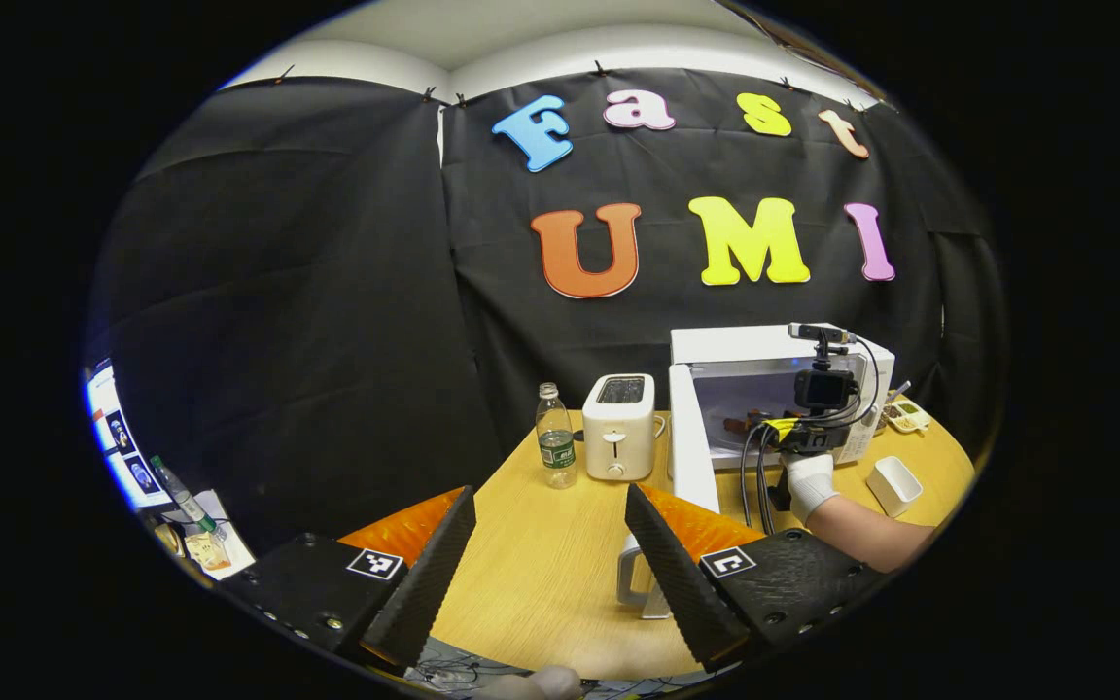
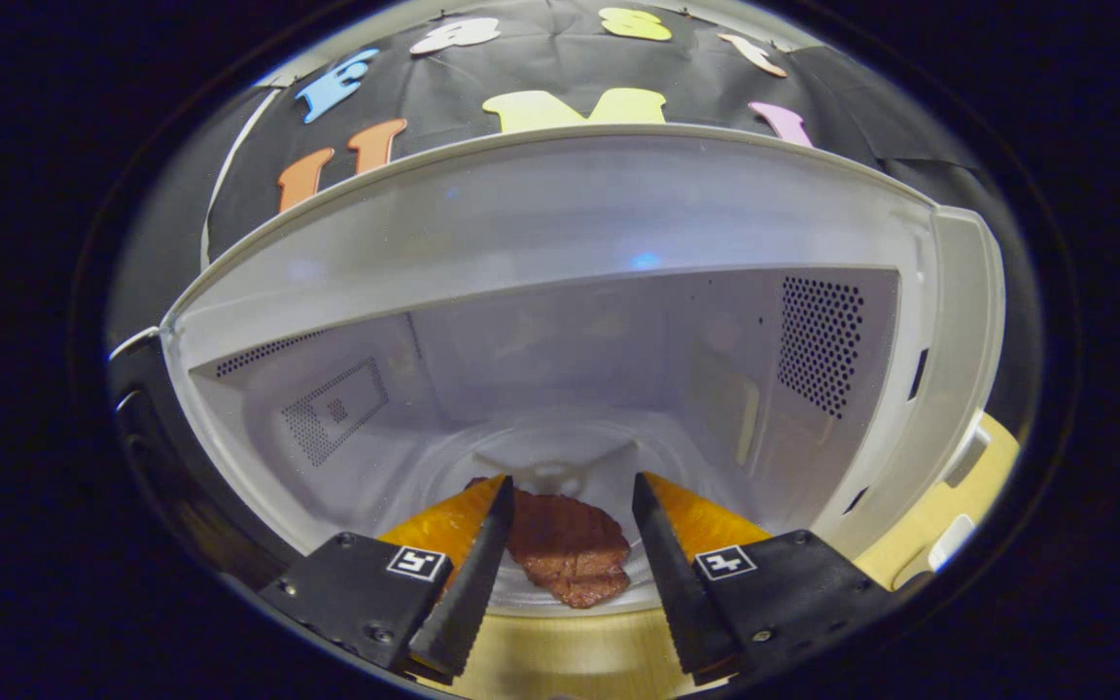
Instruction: Open the microwave oven with the left hand, put the food in, and close the microwave oven.
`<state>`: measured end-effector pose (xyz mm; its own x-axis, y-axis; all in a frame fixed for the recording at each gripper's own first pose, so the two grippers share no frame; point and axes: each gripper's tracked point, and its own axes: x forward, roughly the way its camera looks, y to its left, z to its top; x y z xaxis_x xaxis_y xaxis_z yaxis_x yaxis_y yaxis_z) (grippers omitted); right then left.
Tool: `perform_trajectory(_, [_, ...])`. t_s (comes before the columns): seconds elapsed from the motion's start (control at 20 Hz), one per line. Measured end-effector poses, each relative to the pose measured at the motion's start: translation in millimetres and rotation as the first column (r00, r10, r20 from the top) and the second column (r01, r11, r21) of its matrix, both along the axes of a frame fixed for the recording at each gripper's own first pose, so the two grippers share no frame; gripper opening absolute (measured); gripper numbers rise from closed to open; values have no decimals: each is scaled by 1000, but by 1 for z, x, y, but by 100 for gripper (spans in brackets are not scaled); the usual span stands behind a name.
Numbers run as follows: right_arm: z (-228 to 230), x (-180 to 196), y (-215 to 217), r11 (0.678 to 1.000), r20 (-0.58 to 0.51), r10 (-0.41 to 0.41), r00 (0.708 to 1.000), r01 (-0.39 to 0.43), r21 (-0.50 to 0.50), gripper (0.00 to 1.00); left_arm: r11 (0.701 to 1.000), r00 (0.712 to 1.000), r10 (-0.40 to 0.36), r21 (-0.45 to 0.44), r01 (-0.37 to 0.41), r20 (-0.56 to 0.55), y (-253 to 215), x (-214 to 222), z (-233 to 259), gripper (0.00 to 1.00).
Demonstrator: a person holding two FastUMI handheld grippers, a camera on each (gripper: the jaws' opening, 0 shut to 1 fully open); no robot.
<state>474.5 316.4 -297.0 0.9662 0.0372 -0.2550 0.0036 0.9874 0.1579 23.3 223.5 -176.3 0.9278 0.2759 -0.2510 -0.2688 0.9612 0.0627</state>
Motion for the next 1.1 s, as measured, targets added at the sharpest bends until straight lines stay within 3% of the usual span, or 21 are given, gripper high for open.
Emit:
perform_trajectory(0.15, [8, -20, 5, 998, -12, 50, 999, -49, 41, 80, 1000, 1000, 2, 8, -2, 6, 1, 0, 2, 95])
perform_trajectory(0.2, [13, -29, 5, 997, -15, 57, 998, -56, 53, 72, 1000, 1000, 1, 9, -1, 7, 1, 1, 3, 95])
perform_trajectory(0.25, [20, -41, 5, 994, -16, 76, 997, -75, 74, 79, 1000, 1000, -1, 9, 0, 9, 2, 2, 3, 95])
perform_trajectory(0.4, [50, -92, 6, 970, -17, 167, 986, -162, 180, 87, 1000, 999, -6, -8, 7, 34, -1, 4, 14, 95])
perform_trajectory(0.45, [57, -113, -1, 967, -28, 177, 984, -169, 193, 96, 1000, 999, -7, -9, 8, 42, -2, 6, 19, 95])
perform_trajectory(0.6, [91, -179, -30, 973, -32, 210, 977, -205, 103, 98, 999, 997, -37, -3, 37, 74, -2, 10, 31, 95])
perform_trajectory(0.65, [102, -201, -40, 973, -42, 227, 973, -224, 64, 89, 999, 996, -39, -5, 40, 77, 0, 11, 33, 95])
perform_trajectory(0.7, [113, -224, -51, 969, -51, 246, 968, -244, 36, 89, 999, 995, -47, -4, 48, 83, 2, 12, 34, 95])
perform_trajectory(0.75, [123, -245, -66, 966, -59, 257, 965, -257, 13, 98, 999, 995, -45, -5, 45, 86, 4, 13, 33, 95])
perform_trajectory(0.85, [140, -286, -96, 966, -74, 253, 965, -256, -25, 99, 998, 994, -50, -25, 53, 97, 4, 16, 34, 95])
perform_trajectory(0.9, [149, -303, -113, 968, -82, 241, 967, -245, -44, 90, 998, 993, -54, -28, 57, 110, 4, 17, 34, 95])
perform_trajectory(0.95, [158, -318, -128, 971, -82, 223, 971, -229, -65, 99, 998, 993, -52, -24, 55, 110, 7, 19, 31, 95])
perform_trajectory(1.1, [176, -354, -163, 983, -84, 169, 982, -174, -63, 99, 999, 994, -51, -11, 52, 101, 15, 19, 17, 95])
